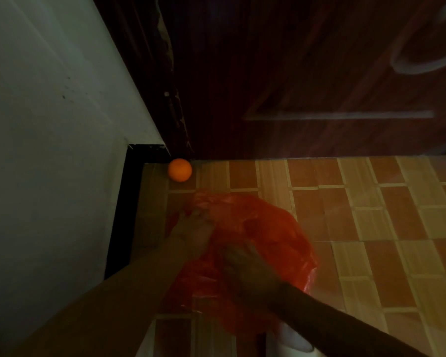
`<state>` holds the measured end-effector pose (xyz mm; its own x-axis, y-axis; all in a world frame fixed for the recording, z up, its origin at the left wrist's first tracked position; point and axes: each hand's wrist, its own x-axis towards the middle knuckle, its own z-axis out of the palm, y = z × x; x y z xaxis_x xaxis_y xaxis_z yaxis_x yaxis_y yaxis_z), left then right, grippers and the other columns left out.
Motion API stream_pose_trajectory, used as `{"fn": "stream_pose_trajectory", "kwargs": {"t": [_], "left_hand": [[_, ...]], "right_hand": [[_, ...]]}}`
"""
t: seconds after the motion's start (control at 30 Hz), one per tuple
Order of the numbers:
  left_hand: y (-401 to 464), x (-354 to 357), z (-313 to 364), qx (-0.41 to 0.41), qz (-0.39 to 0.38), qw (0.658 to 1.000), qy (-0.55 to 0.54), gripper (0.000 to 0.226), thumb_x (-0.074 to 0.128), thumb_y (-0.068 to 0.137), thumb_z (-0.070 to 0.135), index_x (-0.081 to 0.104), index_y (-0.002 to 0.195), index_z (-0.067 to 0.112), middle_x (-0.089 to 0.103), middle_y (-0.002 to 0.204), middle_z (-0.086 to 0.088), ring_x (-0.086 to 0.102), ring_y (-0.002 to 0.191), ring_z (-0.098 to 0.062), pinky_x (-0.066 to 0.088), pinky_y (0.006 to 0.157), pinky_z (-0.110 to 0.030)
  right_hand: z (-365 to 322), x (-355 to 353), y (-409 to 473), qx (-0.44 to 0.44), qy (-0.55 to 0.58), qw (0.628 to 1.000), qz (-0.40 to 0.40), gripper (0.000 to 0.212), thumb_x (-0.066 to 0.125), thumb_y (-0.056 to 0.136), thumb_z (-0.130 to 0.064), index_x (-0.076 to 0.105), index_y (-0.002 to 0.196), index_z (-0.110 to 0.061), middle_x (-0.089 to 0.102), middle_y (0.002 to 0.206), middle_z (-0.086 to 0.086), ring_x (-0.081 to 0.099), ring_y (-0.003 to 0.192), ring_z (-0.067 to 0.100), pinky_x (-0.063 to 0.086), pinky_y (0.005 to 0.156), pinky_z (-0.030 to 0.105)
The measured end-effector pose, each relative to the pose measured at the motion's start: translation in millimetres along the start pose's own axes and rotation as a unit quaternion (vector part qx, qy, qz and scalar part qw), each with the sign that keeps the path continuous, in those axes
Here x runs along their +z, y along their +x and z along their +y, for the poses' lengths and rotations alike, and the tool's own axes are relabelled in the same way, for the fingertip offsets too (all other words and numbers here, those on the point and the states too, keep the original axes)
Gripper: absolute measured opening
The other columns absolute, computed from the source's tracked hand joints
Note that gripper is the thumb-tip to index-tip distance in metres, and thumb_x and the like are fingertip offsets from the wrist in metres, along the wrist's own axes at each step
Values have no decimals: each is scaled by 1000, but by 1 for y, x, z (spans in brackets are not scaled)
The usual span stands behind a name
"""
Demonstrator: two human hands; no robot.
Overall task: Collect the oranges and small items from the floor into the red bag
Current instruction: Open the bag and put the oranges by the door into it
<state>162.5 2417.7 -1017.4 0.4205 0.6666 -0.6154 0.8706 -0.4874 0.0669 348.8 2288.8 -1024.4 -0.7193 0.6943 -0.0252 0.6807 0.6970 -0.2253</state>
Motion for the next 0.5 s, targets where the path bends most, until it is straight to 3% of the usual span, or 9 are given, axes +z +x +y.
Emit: {"fn": "stream_pose_trajectory", "kwargs": {"t": [0.1, 0.17, 0.23, 0.33, 0.4, 0.47, 0.5], "left_hand": [[-3, 4, 11, 27, 10, 1000, -3, 68, 42, 102, 51, 19, 161, 28, 16, 169, -4, 13, 154, -30, 11, 120, -63], [-5, 3, 19, 52, 0, 997, 60, 71, 49, 99, 56, 25, 159, 27, 16, 167, -7, 13, 153, -34, 11, 119, -65], [-10, 10, 26, 50, -45, 991, 116, 79, 52, 95, 62, 24, 159, 25, 9, 169, -11, 5, 154, -39, 9, 118, -72], [-12, 26, 31, 6, -119, 985, 123, 87, 54, 97, 58, 8, 163, 25, -9, 171, -12, -8, 155, -42, 6, 114, -78], [-11, 33, 26, -2, -155, 981, 118, 111, 69, 89, 57, -6, 163, 24, -18, 169, -13, -12, 155, -43, 6, 114, -79], [-11, 33, 19, -5, -169, 976, 138, 128, 77, 81, 58, -15, 162, 21, -22, 168, -15, -12, 154, -45, 5, 114, -79], [-12, 31, 15, -16, -167, 975, 143, 127, 75, 83, 57, -17, 161, 20, -21, 168, -16, -12, 154, -45, 6, 115, -78]], "right_hand": [[65, -46, 39, 108, -15, 994, -20, 69, 44, 95, -55, 35, 157, -26, 29, 166, 7, 26, 153, 33, 20, 119, 64], [83, -30, 37, 121, -39, 988, -92, 86, 49, 95, -63, 13, 164, -27, 1, 172, 7, -3, 157, 35, -4, 122, 64], [106, -9, 30, 90, -63, 981, -162, 91, 49, 96, -66, 1, 164, -29, -12, 171, 8, -19, 154, 36, -22, 115, 61], [130, 18, 7, 106, -55, 963, -241, 107, 47, 87, -82, -15, 160, -34, -25, 167, 6, -27, 151, 37, -26, 111, 60], [139, 27, -11, 146, -42, 951, -270, 117, 42, 78, -91, -23, 157, -34, -31, 165, 5, -27, 152, 36, -27, 110, 60], [153, 29, -23, 177, -43, 947, -265, 123, 35, 72, -96, -22, 158, -31, -26, 166, 8, -20, 154, 38, -24, 111, 62], [158, 27, -25, 188, -45, 945, -265, 124, 35, 71, -98, -18, 160, -29, -20, 168, 10, -14, 155, 39, -21, 111, 64]]}}
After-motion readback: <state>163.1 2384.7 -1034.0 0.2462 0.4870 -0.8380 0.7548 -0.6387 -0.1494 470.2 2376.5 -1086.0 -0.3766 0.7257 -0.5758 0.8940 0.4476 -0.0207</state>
